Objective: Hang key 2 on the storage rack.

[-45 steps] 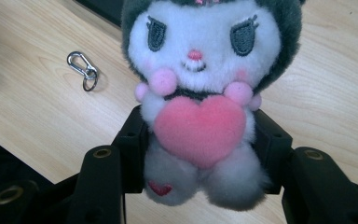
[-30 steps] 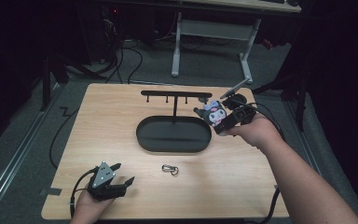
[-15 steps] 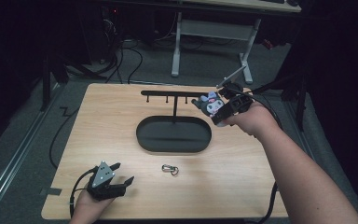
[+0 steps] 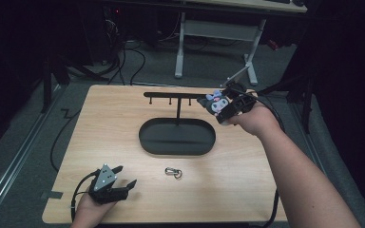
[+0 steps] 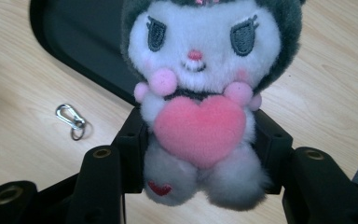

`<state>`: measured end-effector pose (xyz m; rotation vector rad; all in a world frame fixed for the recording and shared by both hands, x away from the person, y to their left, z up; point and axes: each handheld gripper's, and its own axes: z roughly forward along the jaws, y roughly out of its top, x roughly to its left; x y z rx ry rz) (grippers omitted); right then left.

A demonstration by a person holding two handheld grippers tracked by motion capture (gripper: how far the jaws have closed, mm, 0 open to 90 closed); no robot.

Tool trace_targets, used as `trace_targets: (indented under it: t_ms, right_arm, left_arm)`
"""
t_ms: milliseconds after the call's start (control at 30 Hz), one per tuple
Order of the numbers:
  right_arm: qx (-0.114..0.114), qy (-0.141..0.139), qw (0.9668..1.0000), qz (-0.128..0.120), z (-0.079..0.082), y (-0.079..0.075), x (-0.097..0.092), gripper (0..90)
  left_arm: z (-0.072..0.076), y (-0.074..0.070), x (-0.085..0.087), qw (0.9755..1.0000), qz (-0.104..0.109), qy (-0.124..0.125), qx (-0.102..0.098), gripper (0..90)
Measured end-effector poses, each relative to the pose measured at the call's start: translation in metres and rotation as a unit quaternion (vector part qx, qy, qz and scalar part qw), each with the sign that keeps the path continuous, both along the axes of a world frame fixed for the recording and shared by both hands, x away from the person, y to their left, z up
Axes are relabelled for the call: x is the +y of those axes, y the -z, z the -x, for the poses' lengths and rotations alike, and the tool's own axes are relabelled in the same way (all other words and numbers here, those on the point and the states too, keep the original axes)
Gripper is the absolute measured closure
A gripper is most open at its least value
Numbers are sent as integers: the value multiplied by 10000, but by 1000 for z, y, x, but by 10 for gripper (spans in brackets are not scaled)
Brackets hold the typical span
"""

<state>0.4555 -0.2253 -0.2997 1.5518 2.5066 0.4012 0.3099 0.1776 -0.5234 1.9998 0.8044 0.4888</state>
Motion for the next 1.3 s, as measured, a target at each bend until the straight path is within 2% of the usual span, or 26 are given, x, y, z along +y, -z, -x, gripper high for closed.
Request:
trace_targets:
  t_ms: [333,467,700,767,1167,1300]
  right_arm:
    - [95,118,9999,61,4,29,-14,493]
    - [171,117,9998,82,7,46,-16,493]
    - [118,65,9998,-109,7,67,-14,491]
    - [143,41,9998,-112,7,68,-14,491]
    - [-69,113,9998,-149,1,83,-11,477]
    - [-30,193,9997,-169,-2,91,-9,466]
  left_arm:
    - [1,0,-2,10000,-13,28,7,276]
    - [1,1,-2,10000,-20,31,8,277]
    - [1,1,-3,10000,-61,46,11,278]
    - [2,1,-4,10000,-65,42,-1,278]
    - [2,2,-4,9999,-105,63,1,280]
    - [2,2,-5,9999,-116,67,13,280]
